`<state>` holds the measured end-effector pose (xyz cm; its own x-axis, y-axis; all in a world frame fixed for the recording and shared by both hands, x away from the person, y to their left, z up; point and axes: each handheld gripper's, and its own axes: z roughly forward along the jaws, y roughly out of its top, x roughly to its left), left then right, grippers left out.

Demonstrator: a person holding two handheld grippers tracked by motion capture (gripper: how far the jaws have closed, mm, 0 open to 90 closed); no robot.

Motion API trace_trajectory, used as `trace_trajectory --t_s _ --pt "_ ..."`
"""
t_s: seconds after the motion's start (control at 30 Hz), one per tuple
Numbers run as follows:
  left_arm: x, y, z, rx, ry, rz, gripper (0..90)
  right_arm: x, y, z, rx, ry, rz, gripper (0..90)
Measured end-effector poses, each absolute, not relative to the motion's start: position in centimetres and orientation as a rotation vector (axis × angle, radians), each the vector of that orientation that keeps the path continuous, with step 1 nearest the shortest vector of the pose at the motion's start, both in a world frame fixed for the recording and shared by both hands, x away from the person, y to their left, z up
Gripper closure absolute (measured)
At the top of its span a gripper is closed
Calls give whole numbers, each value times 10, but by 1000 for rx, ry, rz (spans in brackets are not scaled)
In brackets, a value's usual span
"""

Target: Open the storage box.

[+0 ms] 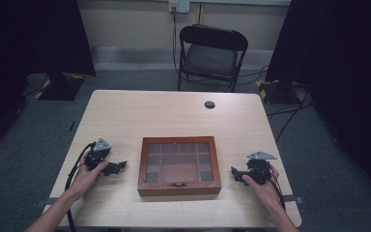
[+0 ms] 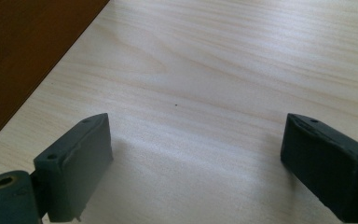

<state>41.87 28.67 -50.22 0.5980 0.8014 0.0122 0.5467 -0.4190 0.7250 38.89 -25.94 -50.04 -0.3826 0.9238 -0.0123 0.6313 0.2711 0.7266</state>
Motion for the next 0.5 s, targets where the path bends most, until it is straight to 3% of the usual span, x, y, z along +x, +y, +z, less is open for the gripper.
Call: trace_trajectory --t_s 0.2,0.5 --pt "419 287 -502 2130 1062 470 67 390 -259 -498 1408 2132 879 93" --pt "419 287 -502 2130 1062 471 67 388 -262 -483 1387 2110 954 223"
